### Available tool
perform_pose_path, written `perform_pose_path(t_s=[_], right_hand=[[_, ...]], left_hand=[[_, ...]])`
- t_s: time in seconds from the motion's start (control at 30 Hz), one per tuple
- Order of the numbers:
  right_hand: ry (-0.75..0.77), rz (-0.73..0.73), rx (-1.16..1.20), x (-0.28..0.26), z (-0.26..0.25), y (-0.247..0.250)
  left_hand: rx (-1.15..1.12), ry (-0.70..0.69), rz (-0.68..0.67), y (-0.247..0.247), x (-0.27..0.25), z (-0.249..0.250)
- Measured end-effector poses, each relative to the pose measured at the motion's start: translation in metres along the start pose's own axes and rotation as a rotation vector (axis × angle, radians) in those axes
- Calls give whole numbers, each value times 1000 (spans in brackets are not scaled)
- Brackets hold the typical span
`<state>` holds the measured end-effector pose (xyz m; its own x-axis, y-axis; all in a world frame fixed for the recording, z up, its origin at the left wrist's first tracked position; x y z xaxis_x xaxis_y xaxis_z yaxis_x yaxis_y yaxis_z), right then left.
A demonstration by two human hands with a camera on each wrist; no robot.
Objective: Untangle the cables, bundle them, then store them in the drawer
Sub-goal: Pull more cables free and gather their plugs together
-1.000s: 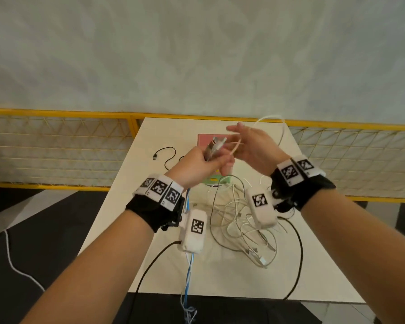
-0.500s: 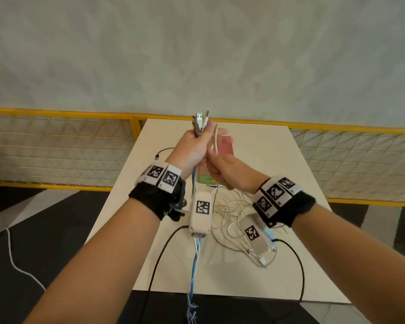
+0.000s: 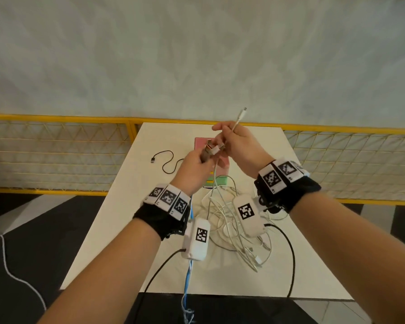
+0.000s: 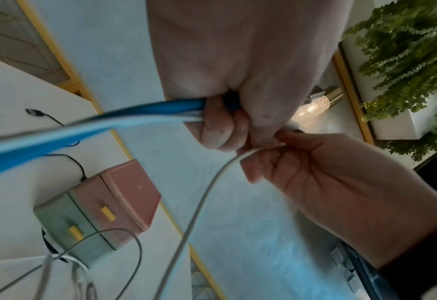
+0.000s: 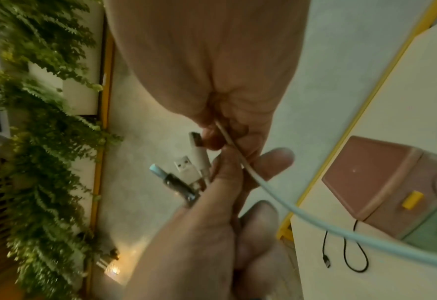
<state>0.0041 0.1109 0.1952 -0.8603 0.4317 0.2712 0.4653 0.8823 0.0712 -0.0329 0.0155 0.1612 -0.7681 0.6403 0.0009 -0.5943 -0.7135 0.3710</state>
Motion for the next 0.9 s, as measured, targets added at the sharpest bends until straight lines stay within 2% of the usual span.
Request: perform_pose_path(t_s=[0.1,0.13,0.2,0.3,0.37,0.47,0.6,0.7,0.8,0.9], right_hand=[[48,-5,-135,-4,-9,-1],[57,-36,-180,-7,-9,-4],[71,-146,-270,-14,-9,-17],[119,-271,-430,-22,-10,-36],[107,-305,-401,-27,-9,-41],[123,-397,-420,-39,0,-46],[151,-477,-404,-52,7,-56],[138,-530,-321,-63,6,-67],[117,-528,-254,-70,7,-69],[135,-537,-246,-73,8,-70]], left_hand=[[-213,94,244,34,0,-13],[-296,99,278,42,0,-14],[-332,40,221,44,0,-2],[-144,-95,93,28,-9,29],[-118,-139,118,31,-12,34],[-290,-91,202,49,-13,27],[-363,-88,139,44,-13,30],[-427,-130,165,50,-15,34],[-591,-140,31,40,-18,39],[-508,-84,-28,29,-25,41]])
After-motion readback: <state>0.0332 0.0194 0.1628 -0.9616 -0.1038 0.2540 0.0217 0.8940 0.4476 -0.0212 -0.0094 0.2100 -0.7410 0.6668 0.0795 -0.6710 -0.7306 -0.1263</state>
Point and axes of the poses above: each hand's wrist, its own x-axis towards the middle knuckle, its own y-axis out of the back of the hand, z = x × y, the point moved 10 cm from there along x, towards the middle knuckle, and after that the axes turned 9 degrees about y, right-handed, at the moved point
